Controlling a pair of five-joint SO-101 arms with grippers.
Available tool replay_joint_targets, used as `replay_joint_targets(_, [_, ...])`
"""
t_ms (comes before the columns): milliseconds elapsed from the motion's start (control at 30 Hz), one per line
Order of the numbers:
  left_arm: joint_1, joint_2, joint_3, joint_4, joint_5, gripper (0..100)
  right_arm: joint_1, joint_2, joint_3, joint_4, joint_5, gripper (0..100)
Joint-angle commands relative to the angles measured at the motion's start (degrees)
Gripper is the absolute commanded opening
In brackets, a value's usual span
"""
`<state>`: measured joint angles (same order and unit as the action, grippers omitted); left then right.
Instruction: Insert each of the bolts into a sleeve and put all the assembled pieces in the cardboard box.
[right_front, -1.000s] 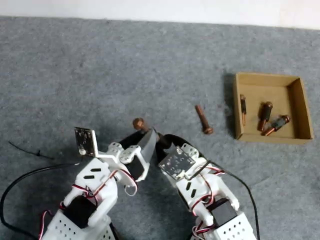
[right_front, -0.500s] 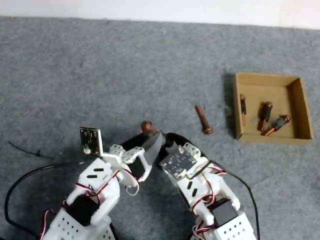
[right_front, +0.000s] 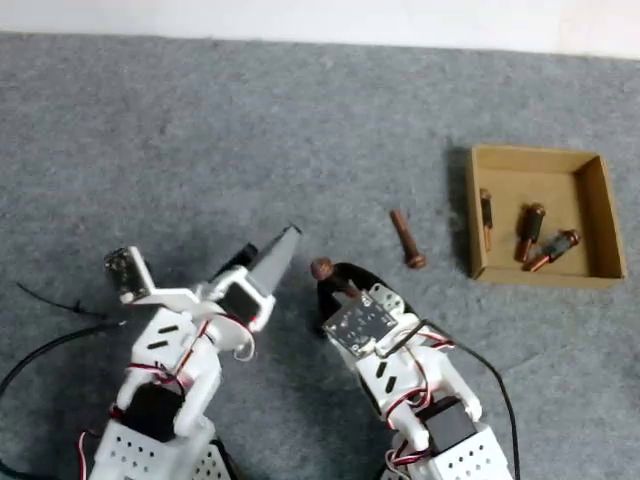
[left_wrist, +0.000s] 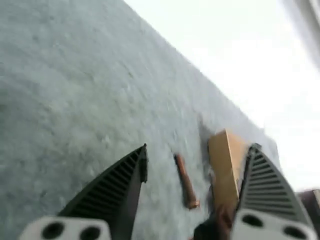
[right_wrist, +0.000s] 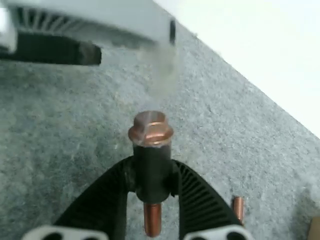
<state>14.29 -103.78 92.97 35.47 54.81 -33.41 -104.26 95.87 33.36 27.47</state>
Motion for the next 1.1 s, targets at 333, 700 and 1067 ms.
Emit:
replay_joint_targets(333, [-1.71, -0.84, 1.98, -7.82, -1.93, 29, 8.04, -0.92, 9.01, -3.21, 0.26, 0.5])
replay_joint_targets(700, [2.86, -0.84, 4.18, -7.74, -6.59, 29, 26.68, -0.92, 4.97, -3.21, -12.31, 0.5])
replay_joint_targets(1067, [2.86, -0.84, 4.18, -7.47, -6.86, 29, 44.44, 1.01, -0.04, -16.13, -11.96, 0.9])
